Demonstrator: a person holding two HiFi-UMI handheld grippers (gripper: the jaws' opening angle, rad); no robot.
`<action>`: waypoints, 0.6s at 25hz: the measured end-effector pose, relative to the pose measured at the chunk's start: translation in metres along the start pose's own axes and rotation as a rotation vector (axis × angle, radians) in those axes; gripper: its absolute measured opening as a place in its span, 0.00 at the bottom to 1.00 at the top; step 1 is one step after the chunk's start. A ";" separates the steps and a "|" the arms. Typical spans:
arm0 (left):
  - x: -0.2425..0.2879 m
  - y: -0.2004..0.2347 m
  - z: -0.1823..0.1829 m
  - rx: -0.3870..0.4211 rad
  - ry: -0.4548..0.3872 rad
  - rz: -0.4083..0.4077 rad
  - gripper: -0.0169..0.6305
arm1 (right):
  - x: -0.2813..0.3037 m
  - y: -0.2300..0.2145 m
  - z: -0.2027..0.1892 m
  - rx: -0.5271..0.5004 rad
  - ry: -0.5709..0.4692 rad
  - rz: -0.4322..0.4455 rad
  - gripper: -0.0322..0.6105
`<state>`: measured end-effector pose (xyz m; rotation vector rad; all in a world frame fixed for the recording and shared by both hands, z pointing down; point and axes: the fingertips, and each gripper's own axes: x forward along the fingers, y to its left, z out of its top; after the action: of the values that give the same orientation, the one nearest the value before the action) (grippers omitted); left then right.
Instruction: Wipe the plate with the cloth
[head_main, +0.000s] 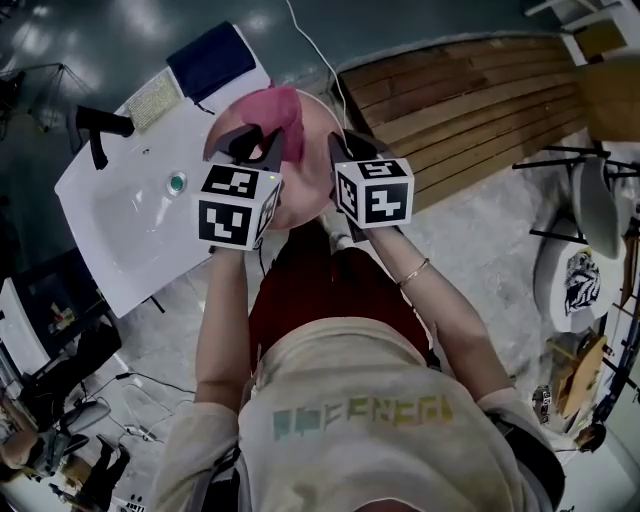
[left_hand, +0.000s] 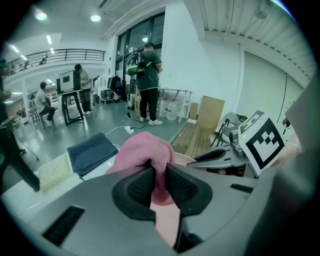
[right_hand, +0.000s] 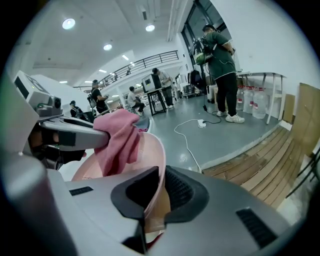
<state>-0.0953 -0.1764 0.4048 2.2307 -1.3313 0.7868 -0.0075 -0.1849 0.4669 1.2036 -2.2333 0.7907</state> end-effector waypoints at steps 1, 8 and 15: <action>0.005 -0.008 0.000 0.006 0.004 -0.020 0.13 | 0.000 0.000 0.000 0.000 0.000 0.000 0.15; 0.032 -0.044 -0.015 0.073 0.085 -0.102 0.13 | -0.003 -0.001 0.001 0.005 -0.002 -0.007 0.15; 0.032 -0.034 -0.034 0.082 0.121 -0.070 0.13 | -0.003 -0.002 0.001 0.008 -0.005 -0.021 0.15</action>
<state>-0.0618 -0.1608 0.4488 2.2402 -1.1777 0.9497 -0.0043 -0.1846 0.4652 1.2318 -2.2204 0.7904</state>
